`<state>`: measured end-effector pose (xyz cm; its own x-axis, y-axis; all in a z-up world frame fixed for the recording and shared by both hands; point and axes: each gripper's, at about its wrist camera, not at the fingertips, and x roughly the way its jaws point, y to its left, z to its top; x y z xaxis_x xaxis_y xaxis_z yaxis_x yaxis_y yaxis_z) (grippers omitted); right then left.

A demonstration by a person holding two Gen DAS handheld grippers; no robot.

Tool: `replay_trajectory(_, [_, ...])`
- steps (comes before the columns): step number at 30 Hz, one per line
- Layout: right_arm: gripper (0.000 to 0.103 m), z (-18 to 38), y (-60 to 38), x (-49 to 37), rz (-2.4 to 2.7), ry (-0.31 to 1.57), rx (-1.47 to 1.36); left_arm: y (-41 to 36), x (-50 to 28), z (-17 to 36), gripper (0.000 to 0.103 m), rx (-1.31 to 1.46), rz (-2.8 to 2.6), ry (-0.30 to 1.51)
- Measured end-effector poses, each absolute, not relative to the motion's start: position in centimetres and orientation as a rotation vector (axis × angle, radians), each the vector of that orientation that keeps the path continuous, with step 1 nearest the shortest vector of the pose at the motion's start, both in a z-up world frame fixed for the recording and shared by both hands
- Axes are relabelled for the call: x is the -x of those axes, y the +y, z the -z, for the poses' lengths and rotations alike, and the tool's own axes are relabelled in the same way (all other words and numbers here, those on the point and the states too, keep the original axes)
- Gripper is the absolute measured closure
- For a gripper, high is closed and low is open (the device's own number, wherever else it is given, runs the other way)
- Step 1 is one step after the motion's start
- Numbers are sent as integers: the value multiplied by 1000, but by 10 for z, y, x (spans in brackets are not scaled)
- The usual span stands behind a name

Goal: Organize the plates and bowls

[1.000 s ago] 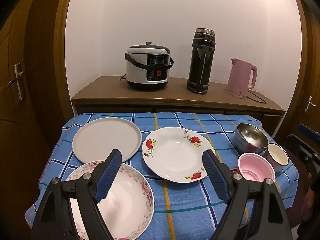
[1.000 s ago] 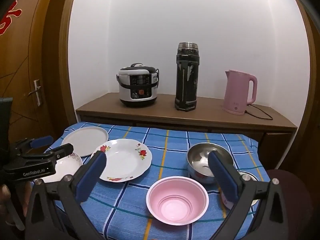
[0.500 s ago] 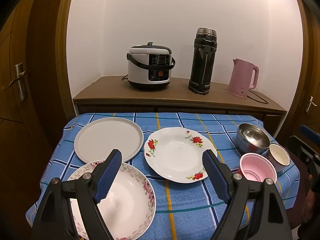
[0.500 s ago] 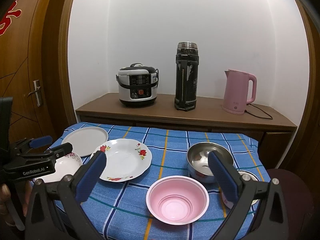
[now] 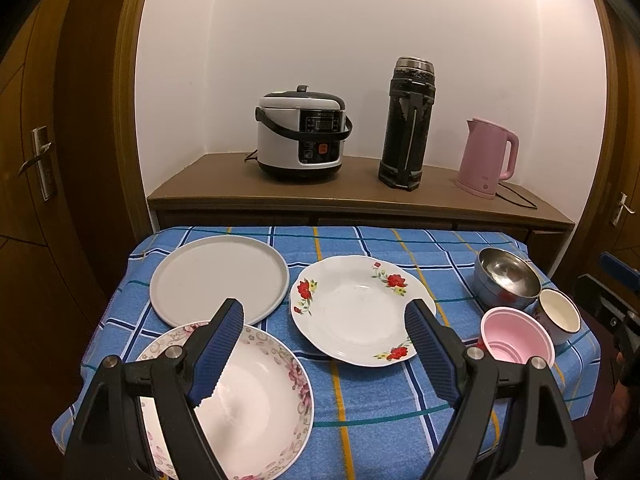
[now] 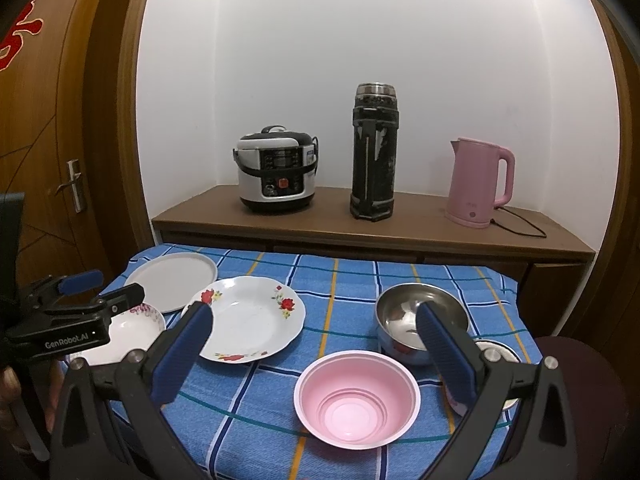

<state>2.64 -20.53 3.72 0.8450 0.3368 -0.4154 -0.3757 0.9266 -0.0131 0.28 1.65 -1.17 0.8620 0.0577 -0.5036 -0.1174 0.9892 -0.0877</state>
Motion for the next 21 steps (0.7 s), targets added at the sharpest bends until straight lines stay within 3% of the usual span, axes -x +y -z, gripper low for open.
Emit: replay_trajectory(21, [0,-36,-205,-26,-372,415,93,16,-3,11,18,112,-93,521])
